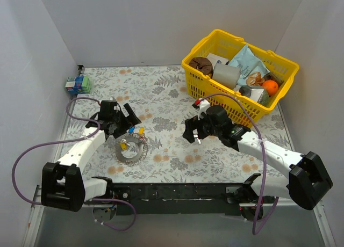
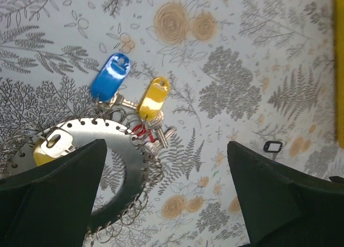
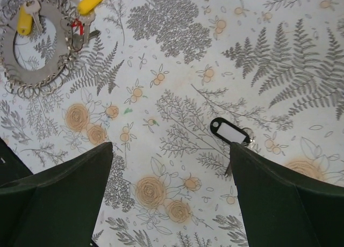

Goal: Put the keys on the keyring

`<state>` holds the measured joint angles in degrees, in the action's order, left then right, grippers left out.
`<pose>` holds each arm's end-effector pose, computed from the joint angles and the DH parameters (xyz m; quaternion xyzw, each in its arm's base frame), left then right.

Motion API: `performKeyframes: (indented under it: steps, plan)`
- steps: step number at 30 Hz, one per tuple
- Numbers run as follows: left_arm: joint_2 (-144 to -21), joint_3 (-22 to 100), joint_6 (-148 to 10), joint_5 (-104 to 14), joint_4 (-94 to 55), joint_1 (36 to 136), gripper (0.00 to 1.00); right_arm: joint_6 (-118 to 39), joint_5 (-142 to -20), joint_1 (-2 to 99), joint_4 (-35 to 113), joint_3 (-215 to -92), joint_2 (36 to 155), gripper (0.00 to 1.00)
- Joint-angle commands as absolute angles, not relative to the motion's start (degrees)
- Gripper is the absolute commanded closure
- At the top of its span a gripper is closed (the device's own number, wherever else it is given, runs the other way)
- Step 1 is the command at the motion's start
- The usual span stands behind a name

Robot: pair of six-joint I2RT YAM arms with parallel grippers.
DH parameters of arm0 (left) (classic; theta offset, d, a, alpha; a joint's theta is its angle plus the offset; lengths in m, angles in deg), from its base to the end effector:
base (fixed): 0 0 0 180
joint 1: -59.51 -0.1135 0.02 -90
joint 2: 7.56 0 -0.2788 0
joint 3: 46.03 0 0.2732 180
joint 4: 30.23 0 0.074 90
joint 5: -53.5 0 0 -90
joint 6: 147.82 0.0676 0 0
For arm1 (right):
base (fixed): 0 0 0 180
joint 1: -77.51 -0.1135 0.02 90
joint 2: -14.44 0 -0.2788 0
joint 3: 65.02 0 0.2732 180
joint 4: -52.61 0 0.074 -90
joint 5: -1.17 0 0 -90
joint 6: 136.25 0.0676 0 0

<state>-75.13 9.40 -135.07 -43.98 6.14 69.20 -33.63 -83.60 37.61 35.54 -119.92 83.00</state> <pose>0.2687 -0.0548 0.2081 -0.4996 0.7885 -0.2874 0.2145 0.2301 0.2004 0.2363 -0.2267 0.8385 0.2541 0.4254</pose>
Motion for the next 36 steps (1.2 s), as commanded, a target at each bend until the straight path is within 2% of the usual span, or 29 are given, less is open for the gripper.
performKeyframes:
  steps: [1, 6, 11, 18, 28, 34, 36]
  plan:
    - [-79.53, 9.99, -136.48, -41.35, 14.43, 70.93, 0.08, -31.93, -84.08, 34.88, 37.9, -121.91, 85.19, 0.03]
    - [-84.54, 10.69, -136.04, -38.7, 15.68, 74.79, 0.26, -31.84, -85.31, 34.53, 37.46, -120.42, 84.49, 0.03]
    - [-88.06, 12.18, -136.31, -32.91, 17.79, 79.54, 0.27, -32.63, -86.28, 34.53, 35.97, -119.72, 83.79, 0.02]
    - [-95.35, 11.74, -135.69, -31.58, 16.65, 83.06, 0.29, -32.46, -86.63, 34.53, 36.05, -118.31, 83.26, 0.02]
    - [-101.33, 12.36, -138.41, -36.13, 11.38, 91.93, 0.4, -32.89, -87.16, 34.53, 35.44, -118.48, 83.79, 0.02]
    - [-101.69, 15.87, -140.17, -36.41, 9.44, 98.78, 0.41, -32.72, -88.57, 34.53, 33.51, -119.71, 85.8, 0.02]
    - [-101.16, 15.88, -140.08, -40.97, 7.08, 99.23, 0.4, -32.72, -88.57, 34.53, 32.98, -120.24, 86.07, 0.02]
